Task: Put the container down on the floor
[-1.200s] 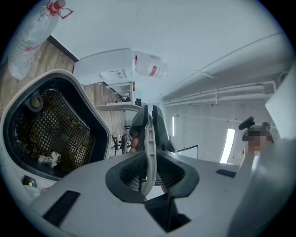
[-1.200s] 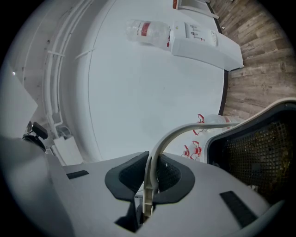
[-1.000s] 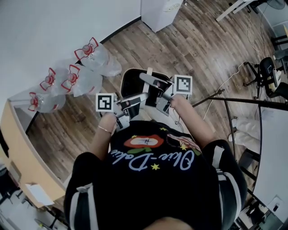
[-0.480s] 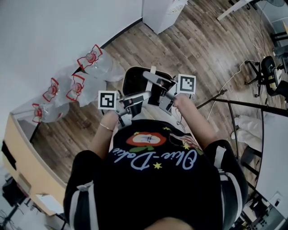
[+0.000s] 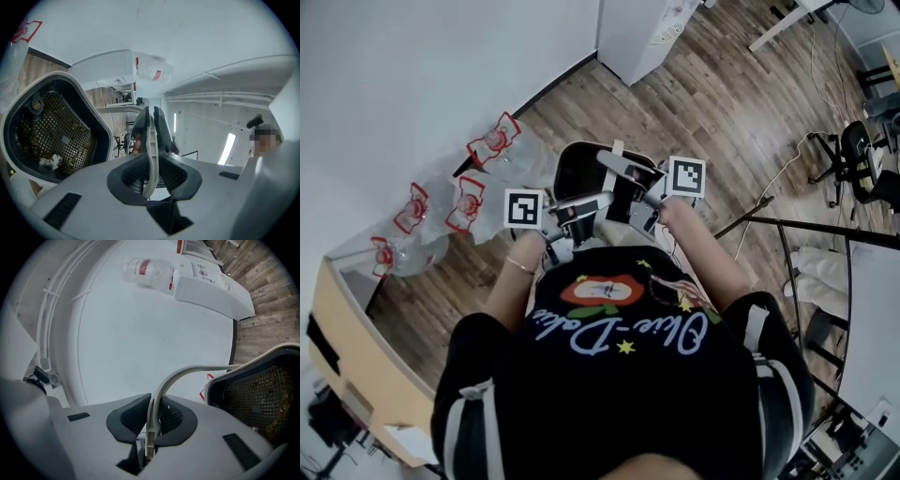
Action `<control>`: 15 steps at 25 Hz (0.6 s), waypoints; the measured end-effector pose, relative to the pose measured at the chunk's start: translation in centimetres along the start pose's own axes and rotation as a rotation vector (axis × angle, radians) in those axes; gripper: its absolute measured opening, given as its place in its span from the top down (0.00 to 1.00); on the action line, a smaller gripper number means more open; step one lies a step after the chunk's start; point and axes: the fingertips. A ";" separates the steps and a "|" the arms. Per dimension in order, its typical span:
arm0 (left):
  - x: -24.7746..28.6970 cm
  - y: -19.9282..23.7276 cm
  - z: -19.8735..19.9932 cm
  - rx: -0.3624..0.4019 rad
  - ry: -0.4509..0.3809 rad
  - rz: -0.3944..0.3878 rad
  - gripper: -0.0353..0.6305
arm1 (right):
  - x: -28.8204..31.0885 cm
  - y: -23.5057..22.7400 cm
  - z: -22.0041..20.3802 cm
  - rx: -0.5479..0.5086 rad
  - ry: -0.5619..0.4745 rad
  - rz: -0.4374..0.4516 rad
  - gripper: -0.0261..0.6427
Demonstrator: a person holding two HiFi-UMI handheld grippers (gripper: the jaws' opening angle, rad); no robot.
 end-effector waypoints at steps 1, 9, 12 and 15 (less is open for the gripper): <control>0.0 0.0 0.5 0.004 -0.002 0.000 0.86 | 0.4 0.0 0.2 0.001 0.002 0.000 0.93; 0.4 0.0 3.0 0.023 -0.061 0.000 0.86 | 2.5 0.0 1.7 -0.009 0.057 0.024 0.93; 1.3 0.5 5.2 0.022 -0.107 0.003 0.86 | 4.2 -0.4 3.4 0.000 0.102 0.040 0.93; 2.7 1.4 8.8 0.026 -0.165 0.011 0.86 | 6.7 -1.4 6.1 0.001 0.163 0.052 0.93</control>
Point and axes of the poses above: the fingertips, and each gripper's own axes: x forward along the fingers, y to its left, z out of its top, and after that the axes turned 8 degrees about -y, right-handed
